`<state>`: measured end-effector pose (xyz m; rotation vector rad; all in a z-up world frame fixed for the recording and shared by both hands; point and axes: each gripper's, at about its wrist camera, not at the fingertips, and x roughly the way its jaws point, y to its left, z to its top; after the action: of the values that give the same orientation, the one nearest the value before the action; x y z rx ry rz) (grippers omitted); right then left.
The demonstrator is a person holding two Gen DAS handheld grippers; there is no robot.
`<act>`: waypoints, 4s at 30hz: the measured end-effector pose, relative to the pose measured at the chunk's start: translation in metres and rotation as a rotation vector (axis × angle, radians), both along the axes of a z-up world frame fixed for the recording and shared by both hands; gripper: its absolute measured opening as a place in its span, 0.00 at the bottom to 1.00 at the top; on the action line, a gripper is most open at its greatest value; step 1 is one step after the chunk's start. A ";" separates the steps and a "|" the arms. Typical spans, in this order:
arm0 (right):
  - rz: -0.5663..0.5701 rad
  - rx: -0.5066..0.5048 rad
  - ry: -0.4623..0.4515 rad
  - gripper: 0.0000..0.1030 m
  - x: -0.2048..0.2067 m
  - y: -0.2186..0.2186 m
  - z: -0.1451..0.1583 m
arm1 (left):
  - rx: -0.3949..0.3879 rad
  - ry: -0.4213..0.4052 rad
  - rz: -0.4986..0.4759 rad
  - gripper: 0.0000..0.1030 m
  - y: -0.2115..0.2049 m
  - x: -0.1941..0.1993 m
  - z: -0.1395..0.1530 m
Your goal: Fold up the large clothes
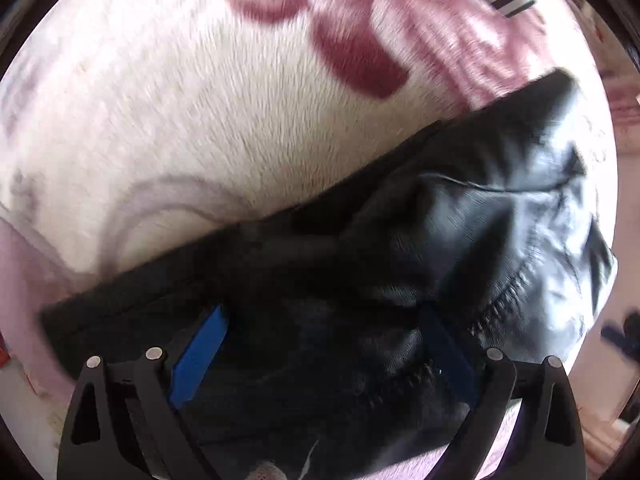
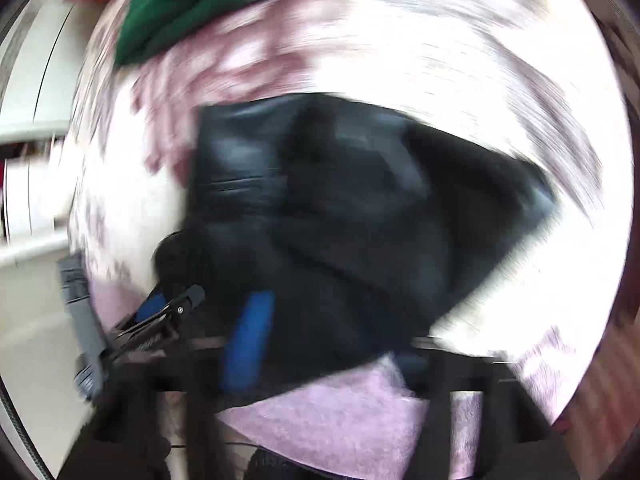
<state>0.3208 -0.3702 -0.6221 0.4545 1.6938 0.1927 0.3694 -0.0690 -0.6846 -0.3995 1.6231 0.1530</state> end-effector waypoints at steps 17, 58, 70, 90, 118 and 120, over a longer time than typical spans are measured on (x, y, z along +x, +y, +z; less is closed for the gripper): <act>-0.367 0.627 -0.076 0.40 0.025 -0.033 -0.145 | -0.003 0.006 -0.015 1.00 -0.001 0.023 -0.016; 1.010 0.189 -0.120 0.80 -0.268 0.451 -0.006 | -0.017 -0.147 0.586 1.00 0.264 -0.266 0.085; 0.722 0.392 0.068 0.88 -0.170 0.328 0.046 | -0.114 -0.218 0.476 1.00 0.207 -0.220 0.094; 0.932 0.669 0.332 0.93 -0.073 0.403 -0.150 | -0.098 -0.072 0.518 1.00 0.168 -0.232 -0.024; 0.058 0.299 0.086 0.86 -0.019 0.115 -0.055 | -0.217 -0.230 0.525 1.00 0.127 -0.091 0.030; 0.116 0.295 -0.024 0.86 0.003 0.113 -0.022 | -0.248 -0.235 0.556 1.00 0.126 -0.082 0.019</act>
<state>0.3236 -0.2573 -0.6446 0.5702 1.6753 0.5357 0.2875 0.0573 -0.6661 -1.0198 1.2691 0.3112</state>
